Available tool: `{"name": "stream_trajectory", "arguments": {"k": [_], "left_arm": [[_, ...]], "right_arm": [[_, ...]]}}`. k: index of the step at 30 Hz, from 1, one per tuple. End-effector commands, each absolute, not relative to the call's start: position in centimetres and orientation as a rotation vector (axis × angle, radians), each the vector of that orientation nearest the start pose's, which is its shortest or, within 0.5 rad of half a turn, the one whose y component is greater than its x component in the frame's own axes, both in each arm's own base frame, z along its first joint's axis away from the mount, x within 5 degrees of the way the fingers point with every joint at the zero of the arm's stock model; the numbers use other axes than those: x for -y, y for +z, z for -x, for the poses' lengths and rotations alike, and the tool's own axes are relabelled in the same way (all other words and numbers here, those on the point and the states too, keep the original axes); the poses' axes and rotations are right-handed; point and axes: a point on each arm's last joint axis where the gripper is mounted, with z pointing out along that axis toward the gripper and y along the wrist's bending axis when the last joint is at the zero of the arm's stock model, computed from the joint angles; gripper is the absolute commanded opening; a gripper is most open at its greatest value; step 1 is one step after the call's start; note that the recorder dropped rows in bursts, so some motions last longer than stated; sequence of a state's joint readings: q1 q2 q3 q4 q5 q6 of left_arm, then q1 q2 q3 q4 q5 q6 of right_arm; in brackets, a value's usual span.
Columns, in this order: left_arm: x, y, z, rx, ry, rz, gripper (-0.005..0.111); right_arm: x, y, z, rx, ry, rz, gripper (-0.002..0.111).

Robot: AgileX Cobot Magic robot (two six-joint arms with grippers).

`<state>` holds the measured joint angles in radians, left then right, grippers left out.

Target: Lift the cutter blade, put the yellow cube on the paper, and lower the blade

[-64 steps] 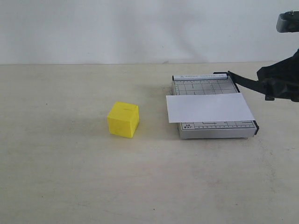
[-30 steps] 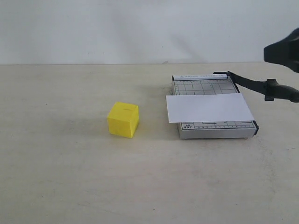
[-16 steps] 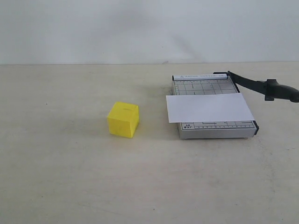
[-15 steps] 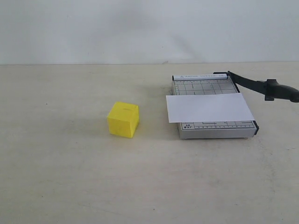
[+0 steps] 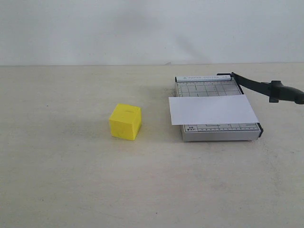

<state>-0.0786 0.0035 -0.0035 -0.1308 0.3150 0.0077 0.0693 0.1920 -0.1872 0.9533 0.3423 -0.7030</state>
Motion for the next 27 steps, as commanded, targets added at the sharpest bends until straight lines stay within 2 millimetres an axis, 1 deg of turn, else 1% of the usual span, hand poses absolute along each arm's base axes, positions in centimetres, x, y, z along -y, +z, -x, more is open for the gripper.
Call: {"name": "stream_trajectory", "arguments": {"k": [1, 3, 5, 6, 9, 12, 14, 18, 21, 27], "left_arm": [[0.8, 18.6, -5.4, -1.791, -0.177, 0.002, 0.005], [0.8, 18.6, -5.4, -1.791, -0.177, 0.002, 0.005], [0.8, 18.6, -5.4, -1.791, -0.177, 0.002, 0.005], [0.8, 18.6, -5.4, -1.791, -0.177, 0.002, 0.005], [0.8, 18.6, -5.4, -1.791, -0.177, 0.002, 0.005], [0.8, 18.6, -5.4, -1.791, -0.177, 0.002, 0.005], [0.8, 18.6, -5.4, -1.791, -0.177, 0.002, 0.005], [0.8, 18.6, -5.4, -1.791, -0.177, 0.002, 0.005], [0.8, 18.6, -5.4, -1.791, -0.177, 0.002, 0.005], [0.8, 18.6, -5.4, -1.791, -0.177, 0.002, 0.005]], "right_arm": [[-2.4, 24.2, -6.1, -1.715, 0.271, 0.191, 0.0], [-2.0, 24.0, -6.1, -1.738, 0.224, 0.17, 0.0], [-1.5, 23.8, -6.2, -1.766, 0.192, 0.1, 0.0], [-1.2, 23.5, -6.2, -1.781, 0.202, 0.028, 0.0], [-0.6, 22.4, -6.6, -1.745, 0.141, -0.02, 0.0], [-0.5, 20.9, -6.6, -1.609, 0.098, 0.009, 0.0], [-0.4, 21.1, -6.4, -1.538, 0.088, 0.019, 0.0], [-0.4, 20.5, -5.7, -1.58, 0.087, 0.02, 0.0], [-0.4, 20.0, -5.6, -1.628, 0.091, 0.017, 0.0], [-0.4, 20.1, -5.6, -1.624, 0.096, 0.013, 0.0]]}}
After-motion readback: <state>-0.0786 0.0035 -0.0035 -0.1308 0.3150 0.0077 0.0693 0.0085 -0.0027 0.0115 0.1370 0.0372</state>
